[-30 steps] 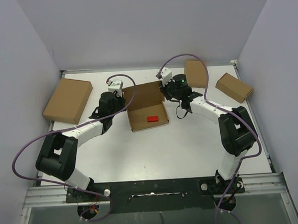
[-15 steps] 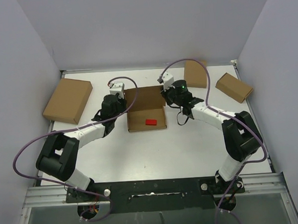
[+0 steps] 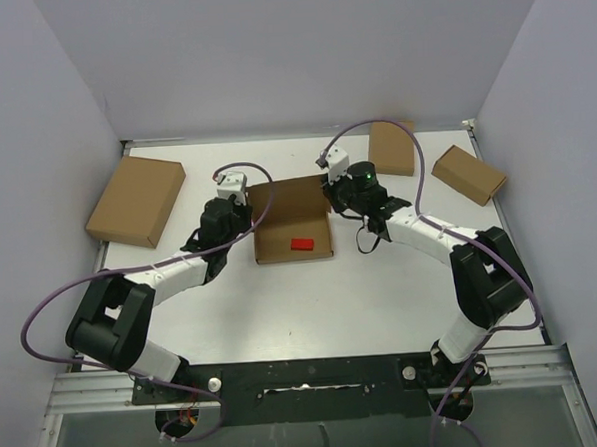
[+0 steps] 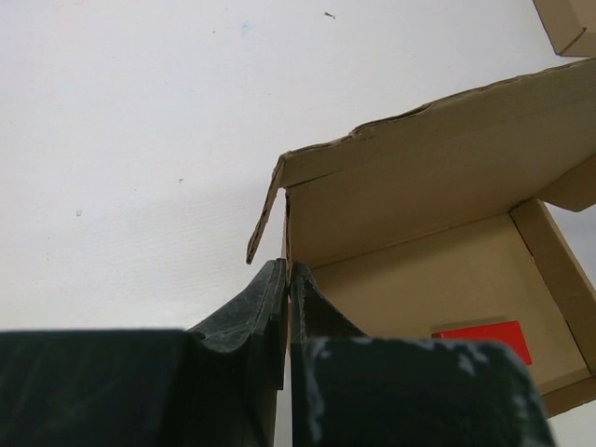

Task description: Fold the paper box

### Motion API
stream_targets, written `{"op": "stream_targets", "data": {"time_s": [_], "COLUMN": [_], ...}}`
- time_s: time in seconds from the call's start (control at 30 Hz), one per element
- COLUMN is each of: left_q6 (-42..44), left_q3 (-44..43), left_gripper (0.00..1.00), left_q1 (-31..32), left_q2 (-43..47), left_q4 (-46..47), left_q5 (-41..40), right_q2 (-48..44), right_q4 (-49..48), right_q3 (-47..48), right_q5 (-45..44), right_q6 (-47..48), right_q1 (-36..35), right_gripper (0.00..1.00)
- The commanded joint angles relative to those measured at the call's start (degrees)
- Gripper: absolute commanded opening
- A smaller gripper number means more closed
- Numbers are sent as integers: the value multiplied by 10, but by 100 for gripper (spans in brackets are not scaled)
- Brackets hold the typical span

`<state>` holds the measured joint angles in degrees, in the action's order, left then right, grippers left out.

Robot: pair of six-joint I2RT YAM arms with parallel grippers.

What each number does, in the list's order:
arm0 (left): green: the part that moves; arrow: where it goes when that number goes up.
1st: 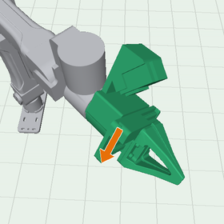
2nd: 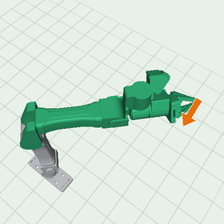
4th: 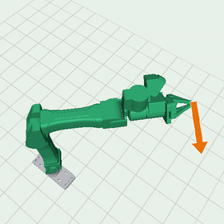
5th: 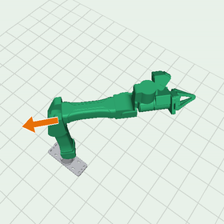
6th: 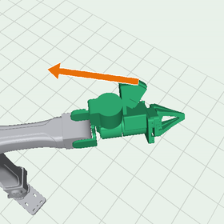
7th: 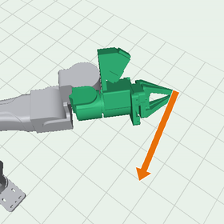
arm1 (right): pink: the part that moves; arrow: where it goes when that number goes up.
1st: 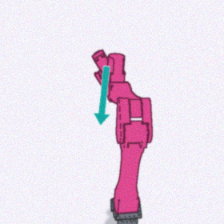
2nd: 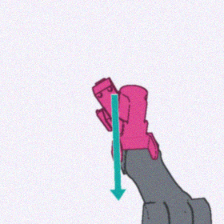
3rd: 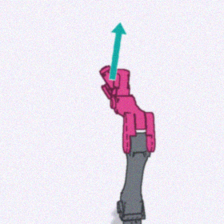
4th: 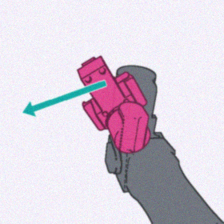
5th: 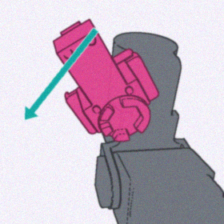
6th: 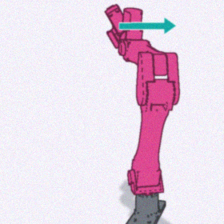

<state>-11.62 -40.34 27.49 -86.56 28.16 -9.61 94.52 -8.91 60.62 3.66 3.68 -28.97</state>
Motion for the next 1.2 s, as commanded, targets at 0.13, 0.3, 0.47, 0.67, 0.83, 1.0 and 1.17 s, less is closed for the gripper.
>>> {"op": "stream_targets", "data": {"time_s": [0.13,0.3,0.47,0.67,0.83,1.0,1.17], "left_q6": [-22,-28,-28,-27,-35,-43,-47], "left_q3": [12,17,20,18,20,29,41], "left_gripper": [0,0,0,0,0,0,0], "left_q1": [34,45,49,50,57,65,70], "left_q2": [28,28,34,38,36,37,41], "left_q4": [-12,-15,-25,-35,-32,-30,-31], "left_q5": [60,52,35,26,27,25,22], "right_q2": [-28,-28,-30,-34,-38,-42,-44], "right_q4": [-10,-9,-7,-7,-8,-4,1], "right_q3": [-8,-10,-13,-19,-30,-37,-40], "right_q5": [71,83,91,99,103,98,98], "right_q6": [-33,-42,-35,-25,-36,-42,-44], "right_q1": [-22,-21,-17,-10,-11,-12,-15], "right_gripper": [5,6,10,10,9,9,10]}}
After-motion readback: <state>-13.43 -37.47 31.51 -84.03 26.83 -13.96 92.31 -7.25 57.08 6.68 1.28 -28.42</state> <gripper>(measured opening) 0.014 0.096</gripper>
